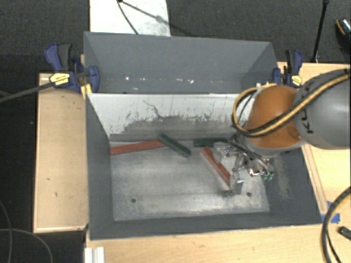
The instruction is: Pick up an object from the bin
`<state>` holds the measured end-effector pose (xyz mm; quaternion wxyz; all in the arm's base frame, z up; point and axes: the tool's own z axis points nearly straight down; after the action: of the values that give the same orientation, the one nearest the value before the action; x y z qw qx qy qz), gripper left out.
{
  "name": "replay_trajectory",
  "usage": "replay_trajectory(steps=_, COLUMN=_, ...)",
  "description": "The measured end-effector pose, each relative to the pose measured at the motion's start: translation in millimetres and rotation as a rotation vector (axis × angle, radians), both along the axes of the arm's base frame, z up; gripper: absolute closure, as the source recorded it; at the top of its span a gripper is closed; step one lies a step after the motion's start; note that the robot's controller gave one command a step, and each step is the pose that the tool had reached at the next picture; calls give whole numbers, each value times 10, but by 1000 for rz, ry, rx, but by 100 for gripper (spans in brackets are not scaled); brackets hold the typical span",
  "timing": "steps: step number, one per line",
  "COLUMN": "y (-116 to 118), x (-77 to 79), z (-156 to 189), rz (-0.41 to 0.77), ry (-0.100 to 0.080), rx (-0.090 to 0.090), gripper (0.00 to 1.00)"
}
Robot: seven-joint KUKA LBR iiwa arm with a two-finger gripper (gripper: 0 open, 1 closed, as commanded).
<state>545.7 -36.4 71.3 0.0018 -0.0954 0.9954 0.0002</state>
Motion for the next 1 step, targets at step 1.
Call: replay_trajectory(steps=1, y=-341, x=209, z=-4, rz=-46, ry=-3, rx=-2, gripper=0)
